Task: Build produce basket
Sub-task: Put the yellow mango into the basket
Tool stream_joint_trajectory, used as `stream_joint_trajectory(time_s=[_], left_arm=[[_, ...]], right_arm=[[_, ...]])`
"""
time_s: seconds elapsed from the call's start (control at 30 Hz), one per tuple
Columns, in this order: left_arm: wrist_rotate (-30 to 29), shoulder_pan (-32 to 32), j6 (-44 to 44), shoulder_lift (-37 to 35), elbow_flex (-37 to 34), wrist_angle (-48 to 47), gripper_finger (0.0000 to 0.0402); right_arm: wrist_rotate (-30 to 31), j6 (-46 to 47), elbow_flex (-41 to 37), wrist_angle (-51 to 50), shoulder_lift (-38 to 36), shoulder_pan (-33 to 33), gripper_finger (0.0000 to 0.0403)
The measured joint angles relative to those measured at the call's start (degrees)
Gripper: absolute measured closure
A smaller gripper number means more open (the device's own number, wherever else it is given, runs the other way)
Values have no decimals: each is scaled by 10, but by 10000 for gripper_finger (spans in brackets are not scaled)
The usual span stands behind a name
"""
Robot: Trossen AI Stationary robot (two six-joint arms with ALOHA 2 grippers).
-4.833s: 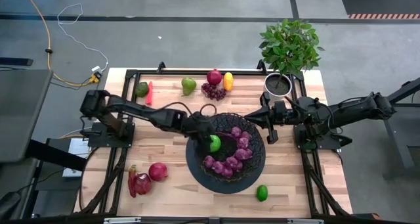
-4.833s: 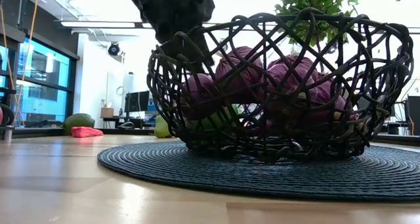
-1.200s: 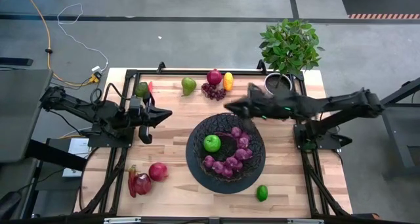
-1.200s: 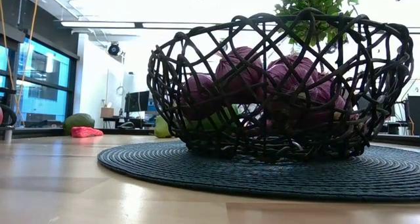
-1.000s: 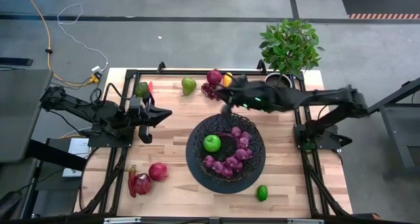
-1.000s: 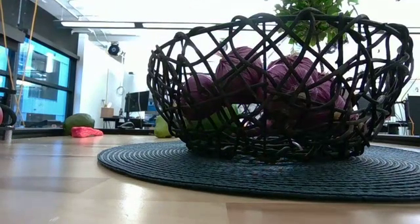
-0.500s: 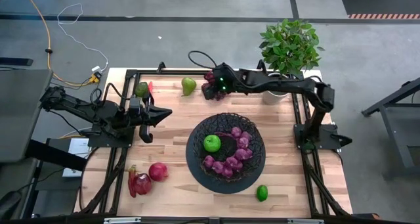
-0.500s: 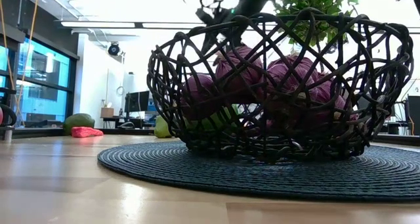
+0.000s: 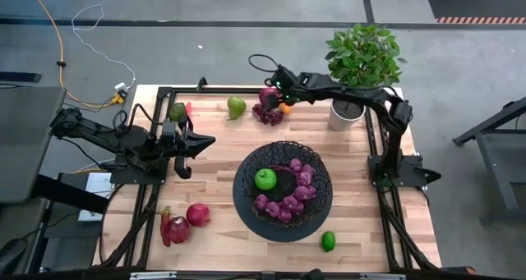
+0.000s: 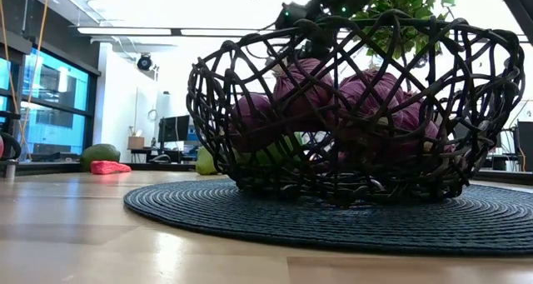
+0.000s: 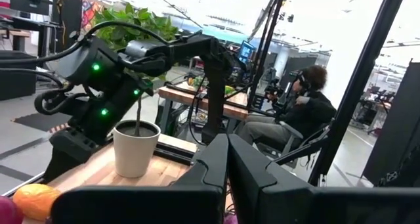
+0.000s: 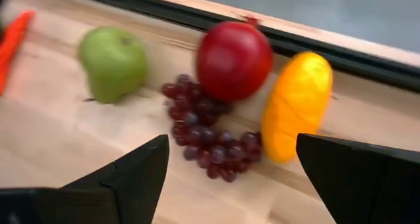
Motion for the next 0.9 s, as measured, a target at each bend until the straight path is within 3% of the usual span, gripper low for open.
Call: stream_joint_trajectory(time_s=[0.27, 0.57, 0.9], left_arm=[[0, 0, 0, 0, 0, 0, 401], [-34, 0, -17, 0, 0, 0, 401], [-75, 0, -6, 0, 0, 0, 401]], right_arm=[[0, 19, -1, -32, 30, -25, 86], [-53, 3, -1, -35, 74, -55, 86], [-32, 25, -1, -36, 104, -64, 86]])
